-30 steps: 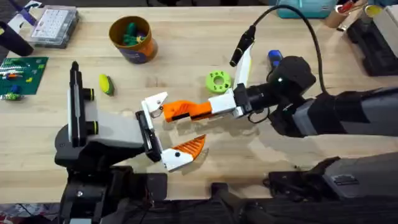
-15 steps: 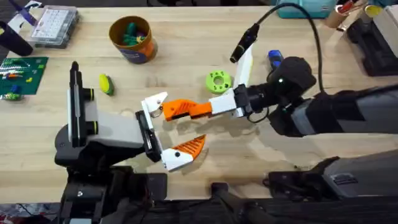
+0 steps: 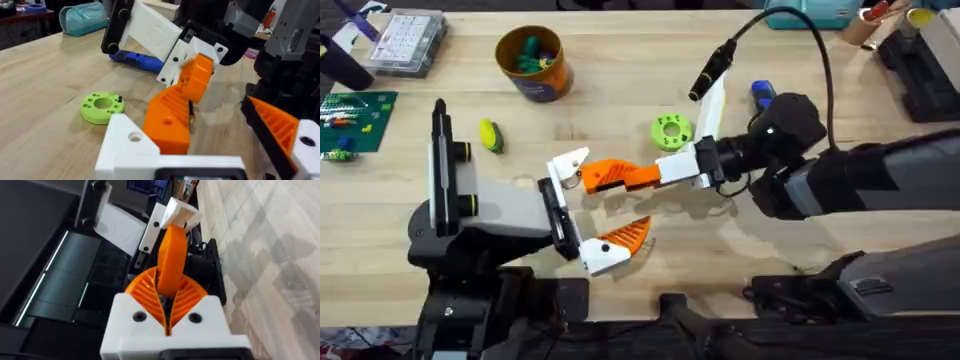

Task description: Pick up the gripper from the table and insert it into the empty holder that is missing its gripper. Then pick up a screw, insert it into the mounting hole, and use the screwdriver to tighten it. Finally, clean up the table by picking up the vegetable and placing it into the bucket.

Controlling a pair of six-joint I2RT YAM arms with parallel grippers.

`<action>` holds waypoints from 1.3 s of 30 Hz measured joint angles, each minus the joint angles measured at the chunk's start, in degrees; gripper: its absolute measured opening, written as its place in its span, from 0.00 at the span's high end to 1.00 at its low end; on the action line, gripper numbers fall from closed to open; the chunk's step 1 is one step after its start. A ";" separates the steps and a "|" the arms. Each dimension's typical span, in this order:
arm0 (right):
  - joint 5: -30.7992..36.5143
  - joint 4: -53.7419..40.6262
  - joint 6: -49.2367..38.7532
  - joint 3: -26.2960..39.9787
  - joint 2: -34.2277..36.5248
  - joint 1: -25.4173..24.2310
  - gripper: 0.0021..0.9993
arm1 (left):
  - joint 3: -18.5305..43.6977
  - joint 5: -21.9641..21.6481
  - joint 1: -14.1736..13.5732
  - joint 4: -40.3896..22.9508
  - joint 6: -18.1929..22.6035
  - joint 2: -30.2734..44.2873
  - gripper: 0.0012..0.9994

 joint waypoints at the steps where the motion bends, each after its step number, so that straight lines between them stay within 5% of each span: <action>1: 0.00 0.00 0.00 0.00 0.00 0.00 0.98 | 0.00 0.00 0.00 0.00 0.00 -0.02 0.01; 39: 1.70 -0.07 3.01 1.49 0.51 1.49 0.98 | 0.00 -0.02 -0.01 0.01 0.02 -0.01 0.01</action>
